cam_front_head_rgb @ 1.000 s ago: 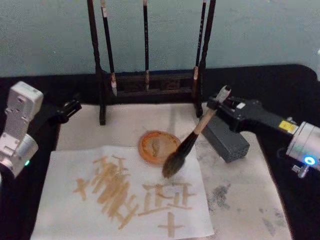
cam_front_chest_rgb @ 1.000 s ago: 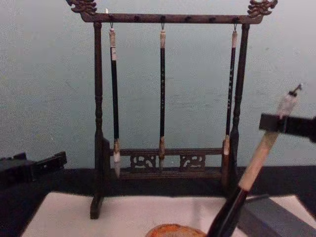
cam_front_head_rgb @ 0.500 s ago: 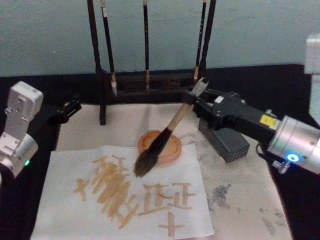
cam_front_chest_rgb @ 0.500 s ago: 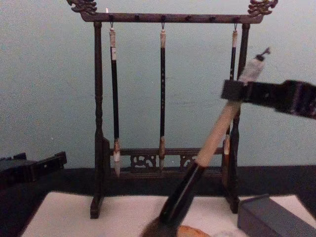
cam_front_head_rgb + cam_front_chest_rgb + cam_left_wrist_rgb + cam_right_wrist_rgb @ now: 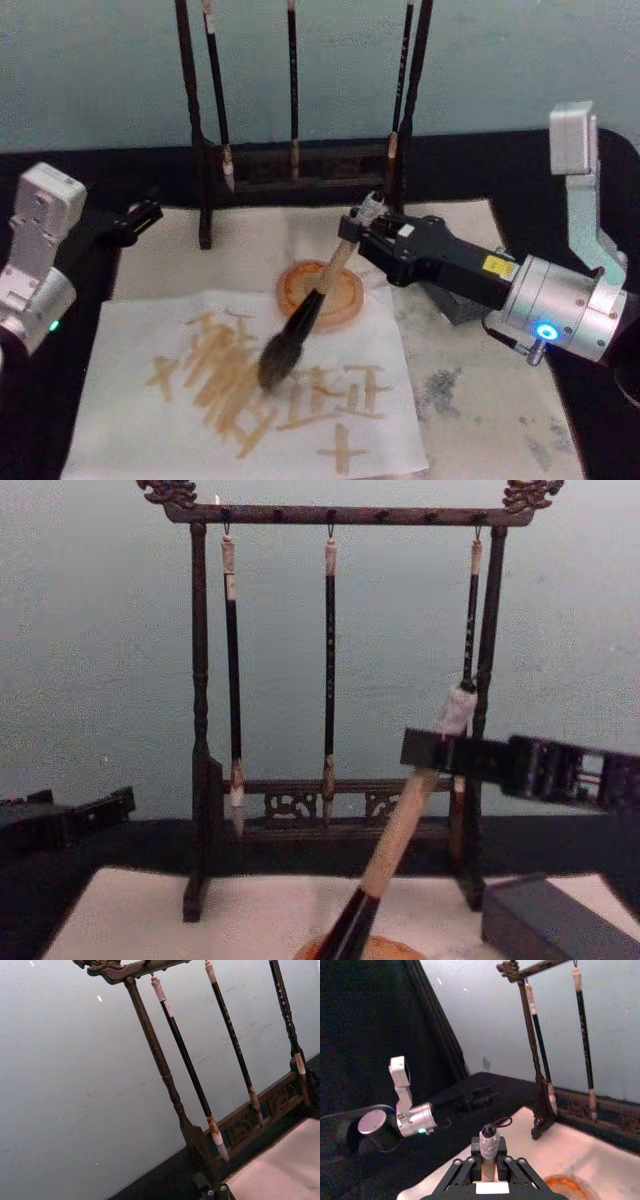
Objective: Pick up the brush from the inkstone, write on the paper, then place the brush back to its original position.
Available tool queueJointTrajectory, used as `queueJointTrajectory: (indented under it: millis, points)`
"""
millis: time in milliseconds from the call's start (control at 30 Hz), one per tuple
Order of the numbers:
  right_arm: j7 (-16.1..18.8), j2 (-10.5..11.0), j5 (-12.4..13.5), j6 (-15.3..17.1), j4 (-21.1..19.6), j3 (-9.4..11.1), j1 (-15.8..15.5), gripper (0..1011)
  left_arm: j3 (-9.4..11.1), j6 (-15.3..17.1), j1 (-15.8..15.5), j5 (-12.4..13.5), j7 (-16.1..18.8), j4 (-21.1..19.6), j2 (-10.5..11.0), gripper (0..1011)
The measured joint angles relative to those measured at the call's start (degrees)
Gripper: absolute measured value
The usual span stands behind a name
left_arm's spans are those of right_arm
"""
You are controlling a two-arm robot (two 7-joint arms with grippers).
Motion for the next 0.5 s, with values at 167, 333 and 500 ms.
queueJointTrajectory:
  millis: [167,333,500]
  points:
    - [-0.1,0.4,0.3,0.0,1.1,0.2,-0.6,164,0.0,0.0,0.0,0.0,0.0,0.0,0.0,1002]
    - [-0.6,1.4,0.8,-0.3,1.2,1.3,-1.6,164,0.0,0.0,0.0,0.0,0.0,0.0,0.0,1002]
    - [-1.2,2.9,1.4,-1.0,0.7,3.0,-3.2,164,0.0,0.0,0.0,0.0,0.0,0.0,0.0,1002]
